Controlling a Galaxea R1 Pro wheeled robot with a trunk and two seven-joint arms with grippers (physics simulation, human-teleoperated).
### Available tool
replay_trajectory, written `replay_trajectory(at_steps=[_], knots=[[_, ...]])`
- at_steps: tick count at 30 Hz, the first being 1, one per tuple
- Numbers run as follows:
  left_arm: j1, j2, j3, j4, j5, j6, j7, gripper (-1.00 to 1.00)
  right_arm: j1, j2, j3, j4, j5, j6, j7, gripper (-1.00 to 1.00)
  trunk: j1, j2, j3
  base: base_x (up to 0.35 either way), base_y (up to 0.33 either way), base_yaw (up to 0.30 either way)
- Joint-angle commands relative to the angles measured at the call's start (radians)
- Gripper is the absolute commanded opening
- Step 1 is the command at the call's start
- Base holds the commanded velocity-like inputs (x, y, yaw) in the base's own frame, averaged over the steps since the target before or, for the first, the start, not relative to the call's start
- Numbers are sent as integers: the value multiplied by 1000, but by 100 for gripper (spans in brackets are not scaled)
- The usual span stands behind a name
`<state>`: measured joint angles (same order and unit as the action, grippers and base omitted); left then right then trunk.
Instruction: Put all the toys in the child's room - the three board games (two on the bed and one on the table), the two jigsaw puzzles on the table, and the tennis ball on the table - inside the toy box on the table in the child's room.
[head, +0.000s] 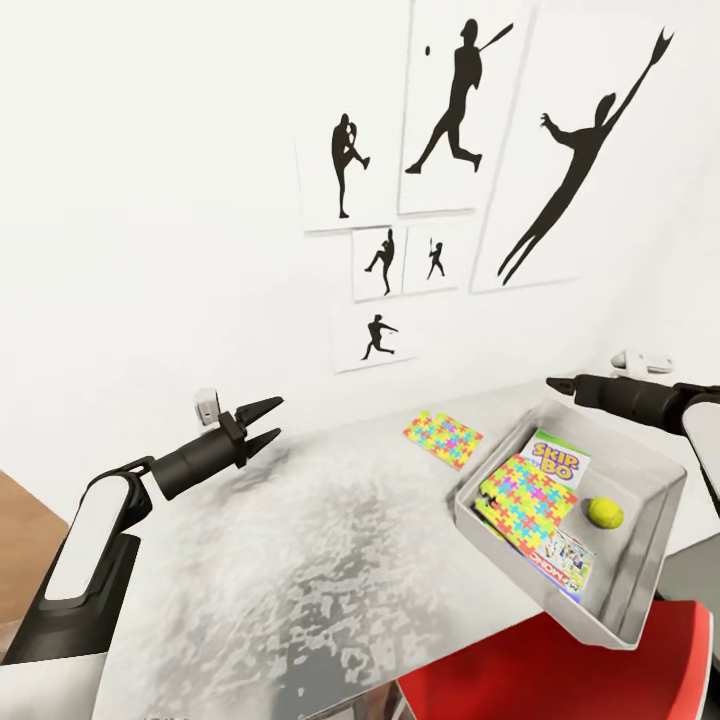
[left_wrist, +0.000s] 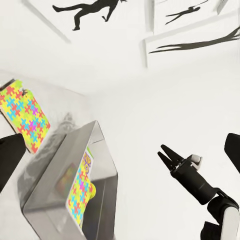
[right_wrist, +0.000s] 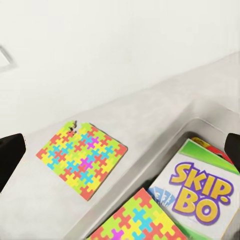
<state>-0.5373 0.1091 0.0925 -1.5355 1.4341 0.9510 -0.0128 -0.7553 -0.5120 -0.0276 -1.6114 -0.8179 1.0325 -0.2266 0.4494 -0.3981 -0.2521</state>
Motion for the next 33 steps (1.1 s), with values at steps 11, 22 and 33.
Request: replay_trajectory(at_steps=[11,22,33], knots=[[-1,0,-2,1,-3,5,-1,100,-2,-1,0,-1,-10,7,-10,100,1,-2,15,0,0,137],[-1,-2,-2,2,-3,5,-1,100,-3,-1,2,-1,-10,9,-10,100,1,-2,31,0,0,143],[-1,-2,-2,2,-3,5,-1,100,-9,-1,8,6,-13,11,-61,100,1,-2,48,0,0,143]])
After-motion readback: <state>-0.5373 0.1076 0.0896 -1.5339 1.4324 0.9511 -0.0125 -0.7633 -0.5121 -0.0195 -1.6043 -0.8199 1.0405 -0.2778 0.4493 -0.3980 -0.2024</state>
